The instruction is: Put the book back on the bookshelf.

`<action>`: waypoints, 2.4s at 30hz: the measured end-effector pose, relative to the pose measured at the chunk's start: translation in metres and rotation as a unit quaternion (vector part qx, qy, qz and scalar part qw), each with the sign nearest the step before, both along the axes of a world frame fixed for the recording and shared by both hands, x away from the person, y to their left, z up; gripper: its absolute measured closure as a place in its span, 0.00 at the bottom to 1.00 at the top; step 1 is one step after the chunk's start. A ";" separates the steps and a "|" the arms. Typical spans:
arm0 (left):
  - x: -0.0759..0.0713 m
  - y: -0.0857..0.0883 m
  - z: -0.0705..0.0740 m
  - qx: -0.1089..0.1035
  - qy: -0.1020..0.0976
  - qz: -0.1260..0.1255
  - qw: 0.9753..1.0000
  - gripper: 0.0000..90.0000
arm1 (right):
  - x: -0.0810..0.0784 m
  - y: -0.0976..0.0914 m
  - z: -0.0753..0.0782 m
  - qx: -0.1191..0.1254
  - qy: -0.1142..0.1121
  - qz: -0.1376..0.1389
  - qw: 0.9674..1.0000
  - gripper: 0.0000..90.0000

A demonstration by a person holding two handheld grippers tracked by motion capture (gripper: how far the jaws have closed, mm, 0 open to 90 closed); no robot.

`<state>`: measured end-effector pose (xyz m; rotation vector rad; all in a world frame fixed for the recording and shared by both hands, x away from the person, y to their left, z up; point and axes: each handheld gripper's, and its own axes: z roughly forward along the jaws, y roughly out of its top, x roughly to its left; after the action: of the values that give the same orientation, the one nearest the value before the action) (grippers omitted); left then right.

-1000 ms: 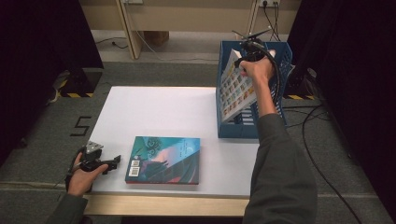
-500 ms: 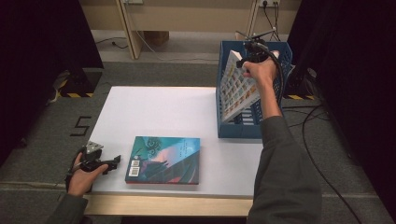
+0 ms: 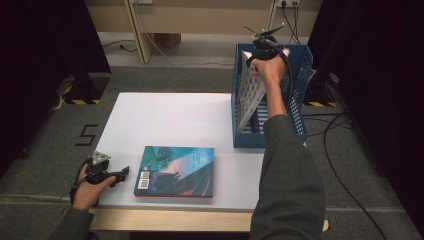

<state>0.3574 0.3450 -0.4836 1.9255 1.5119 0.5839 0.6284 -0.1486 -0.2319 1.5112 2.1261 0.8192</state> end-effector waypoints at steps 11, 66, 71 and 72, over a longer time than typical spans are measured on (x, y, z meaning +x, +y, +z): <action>0.000 0.000 0.000 0.001 -0.001 0.000 1.000 0.16 | -0.029 -0.012 0.003 0.029 0.037 0.035 0.998 0.54; 0.000 0.000 0.000 -0.001 -0.001 0.001 1.000 0.16 | -0.063 0.009 -0.016 0.053 0.031 0.118 0.991 0.55; 0.000 0.000 0.000 -0.002 -0.001 0.001 1.000 0.16 | -0.079 -0.006 -0.005 0.072 0.013 0.116 0.991 0.47; 0.000 0.000 0.000 -0.001 -0.001 0.001 1.000 0.16 | -0.083 -0.009 -0.004 0.073 0.008 0.115 0.991 0.45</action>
<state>0.3573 0.3450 -0.4839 1.9211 1.5137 0.5852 0.5453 -0.1580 -0.2357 1.3602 2.3277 1.0650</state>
